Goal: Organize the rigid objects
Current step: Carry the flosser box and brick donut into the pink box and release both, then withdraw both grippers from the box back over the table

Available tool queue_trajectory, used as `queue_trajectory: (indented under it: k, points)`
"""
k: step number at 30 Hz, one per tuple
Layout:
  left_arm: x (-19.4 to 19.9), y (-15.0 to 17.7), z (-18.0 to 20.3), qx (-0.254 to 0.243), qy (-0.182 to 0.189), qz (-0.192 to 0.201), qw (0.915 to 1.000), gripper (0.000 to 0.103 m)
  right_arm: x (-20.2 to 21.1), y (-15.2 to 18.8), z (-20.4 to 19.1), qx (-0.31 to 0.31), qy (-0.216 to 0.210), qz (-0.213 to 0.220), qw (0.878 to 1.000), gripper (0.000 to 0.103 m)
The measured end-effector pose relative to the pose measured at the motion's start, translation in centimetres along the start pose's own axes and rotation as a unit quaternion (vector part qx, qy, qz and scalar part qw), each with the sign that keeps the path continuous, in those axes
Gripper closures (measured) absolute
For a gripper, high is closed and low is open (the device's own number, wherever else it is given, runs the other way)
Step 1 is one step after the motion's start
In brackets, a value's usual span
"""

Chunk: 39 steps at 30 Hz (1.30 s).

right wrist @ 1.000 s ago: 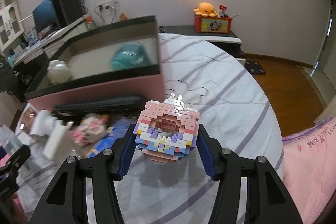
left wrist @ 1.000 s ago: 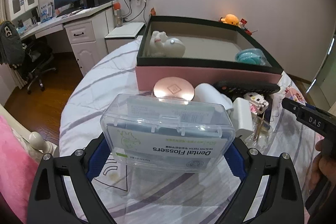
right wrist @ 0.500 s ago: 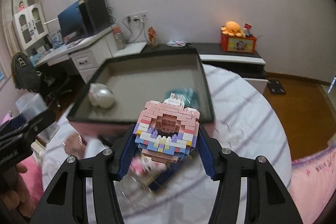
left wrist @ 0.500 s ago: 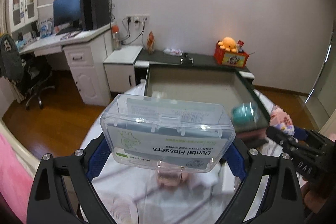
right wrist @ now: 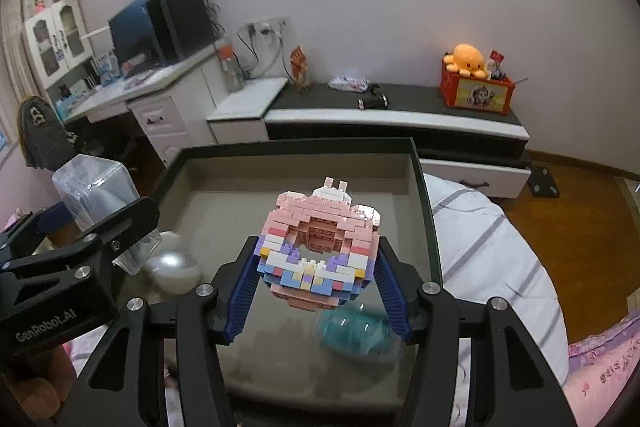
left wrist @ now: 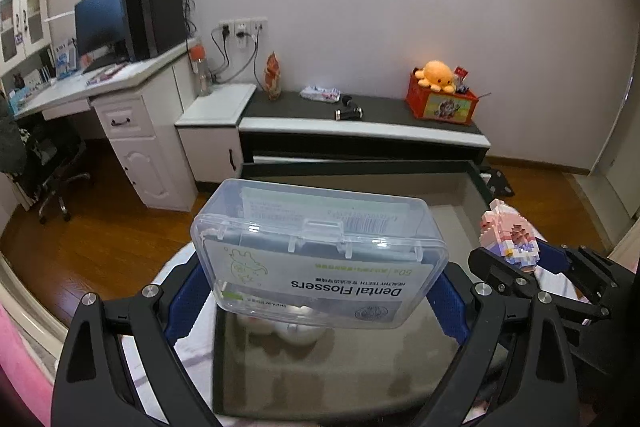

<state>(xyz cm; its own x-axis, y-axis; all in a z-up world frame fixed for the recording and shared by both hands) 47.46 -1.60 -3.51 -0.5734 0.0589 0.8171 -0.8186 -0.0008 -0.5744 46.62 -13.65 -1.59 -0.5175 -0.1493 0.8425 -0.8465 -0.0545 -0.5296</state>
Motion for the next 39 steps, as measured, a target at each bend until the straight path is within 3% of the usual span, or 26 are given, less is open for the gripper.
queue_trajectory:
  k: [6, 13, 15, 16, 17, 24, 27, 39]
  points:
    - [-3.9, -0.9, 0.1, 0.004, 0.002, -0.037, 0.9993, 0.008, -4.0, -1.2, 0.9, -0.001, 0.012, -0.035, 0.999, 0.046]
    - [-5.8, -0.9, 0.0, 0.002, 0.002, -0.07, 0.9975, 0.007, -5.5, -1.1, 0.6, 0.011, 0.026, -0.062, 0.998, 0.046]
    - [-5.8, -0.8, 0.1, -0.002, 0.003, -0.076, 0.9971, 0.007, -5.3, -1.1, 0.5, 0.014, 0.029, -0.062, 0.998, 0.038]
    - [-5.8, -0.8, 0.1, -0.003, 0.002, -0.077, 0.9971, 0.007, -5.2, -1.0, 0.4, 0.017, 0.033, -0.062, 0.997, 0.024]
    - [-5.6, -0.7, 0.2, -0.004, 0.002, -0.075, 0.9972, 0.007, -5.0, -1.0, 0.2, 0.019, 0.033, -0.061, 0.997, 0.021]
    - [-1.8, 0.0, 0.0, -0.001, 0.015, -0.04, 0.9991, 0.0, -2.6, -0.1, -0.2, 0.021, 0.041, -0.04, 0.998, 0.017]
    - [0.6, 0.6, -0.2, 0.0, 0.008, -0.021, 0.9998, 0.0, -0.9, 0.4, -0.3, 0.012, 0.037, -0.023, 0.999, 0.0]
    - [10.1, 6.2, -1.6, 0.015, 0.005, 0.047, 0.9988, 0.0, 7.1, 5.8, -0.9, -0.02, 0.025, 0.041, 0.999, 0.0]
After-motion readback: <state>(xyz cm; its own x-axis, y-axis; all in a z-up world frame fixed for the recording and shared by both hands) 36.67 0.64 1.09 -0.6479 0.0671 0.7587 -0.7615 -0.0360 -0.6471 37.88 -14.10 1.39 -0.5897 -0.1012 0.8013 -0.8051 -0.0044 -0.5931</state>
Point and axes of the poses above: each gripper's, at about its wrist camera, not at the fingertips, and x roughly against the way its jaws point, z to its right, y to its underside, the point moved 1 cm from there along -x, roughly the way its jaws point, and after that the axes turned 12 degrees about -z, right-handed, at the moved point
